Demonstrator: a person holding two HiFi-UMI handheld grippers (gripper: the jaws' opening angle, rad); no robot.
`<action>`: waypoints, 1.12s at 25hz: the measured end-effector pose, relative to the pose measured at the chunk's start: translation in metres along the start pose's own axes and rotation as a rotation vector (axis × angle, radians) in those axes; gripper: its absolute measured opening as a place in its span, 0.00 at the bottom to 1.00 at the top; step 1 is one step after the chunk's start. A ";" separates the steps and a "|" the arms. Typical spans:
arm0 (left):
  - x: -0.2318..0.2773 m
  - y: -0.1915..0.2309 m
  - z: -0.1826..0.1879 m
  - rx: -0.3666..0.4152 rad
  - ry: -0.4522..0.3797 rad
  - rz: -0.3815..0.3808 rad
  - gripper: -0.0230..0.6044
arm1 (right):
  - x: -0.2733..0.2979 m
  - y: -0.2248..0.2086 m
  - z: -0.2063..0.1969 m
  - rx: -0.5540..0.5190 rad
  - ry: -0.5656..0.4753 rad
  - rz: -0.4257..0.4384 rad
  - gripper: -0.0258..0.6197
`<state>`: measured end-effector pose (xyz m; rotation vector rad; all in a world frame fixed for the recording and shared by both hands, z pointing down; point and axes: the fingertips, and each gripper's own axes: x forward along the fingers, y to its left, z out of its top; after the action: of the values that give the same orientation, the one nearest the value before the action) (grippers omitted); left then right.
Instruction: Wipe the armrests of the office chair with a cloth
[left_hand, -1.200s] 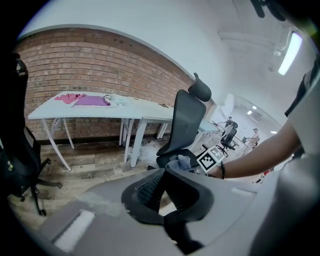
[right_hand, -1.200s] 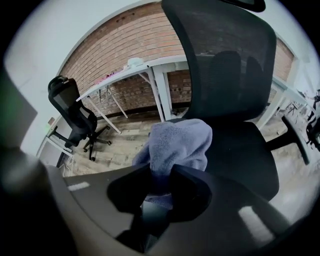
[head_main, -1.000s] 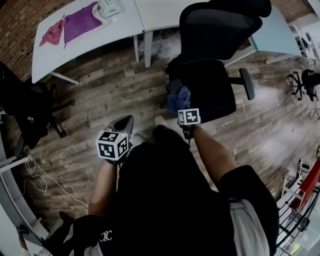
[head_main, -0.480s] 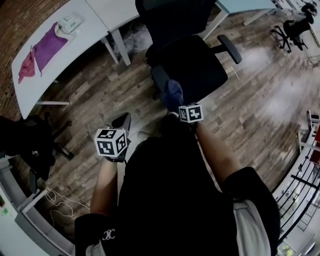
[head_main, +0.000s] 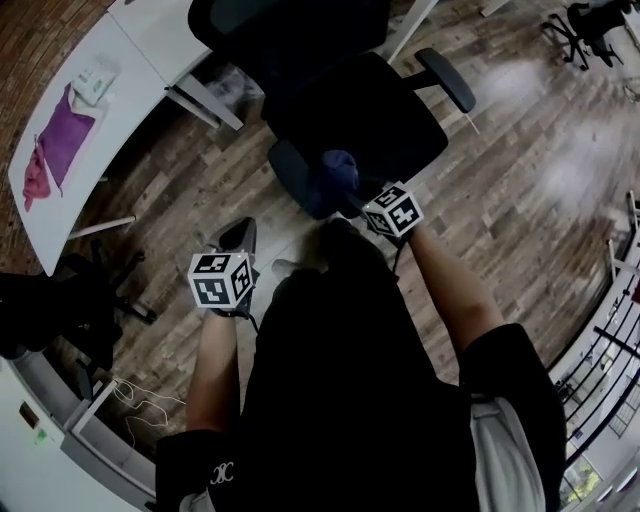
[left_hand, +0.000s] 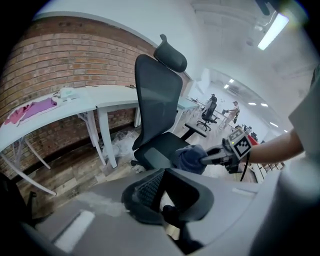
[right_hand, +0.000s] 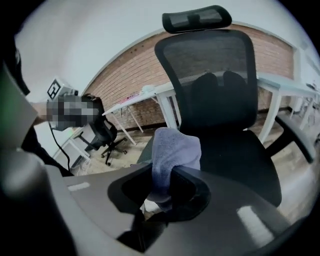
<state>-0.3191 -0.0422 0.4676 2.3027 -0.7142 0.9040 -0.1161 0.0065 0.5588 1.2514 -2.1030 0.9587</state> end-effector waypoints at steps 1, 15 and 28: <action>0.010 -0.002 0.002 0.004 0.007 0.011 0.05 | -0.001 -0.011 0.002 -0.056 0.017 0.009 0.17; 0.102 0.022 -0.003 0.034 0.158 0.166 0.05 | 0.071 -0.038 -0.019 -1.031 0.246 0.481 0.17; 0.114 0.026 -0.045 -0.071 0.240 0.188 0.05 | 0.146 -0.002 -0.023 -1.201 0.263 0.685 0.17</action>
<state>-0.2836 -0.0617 0.5861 2.0453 -0.8524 1.1965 -0.1776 -0.0540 0.6788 -0.1881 -2.2430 -0.0569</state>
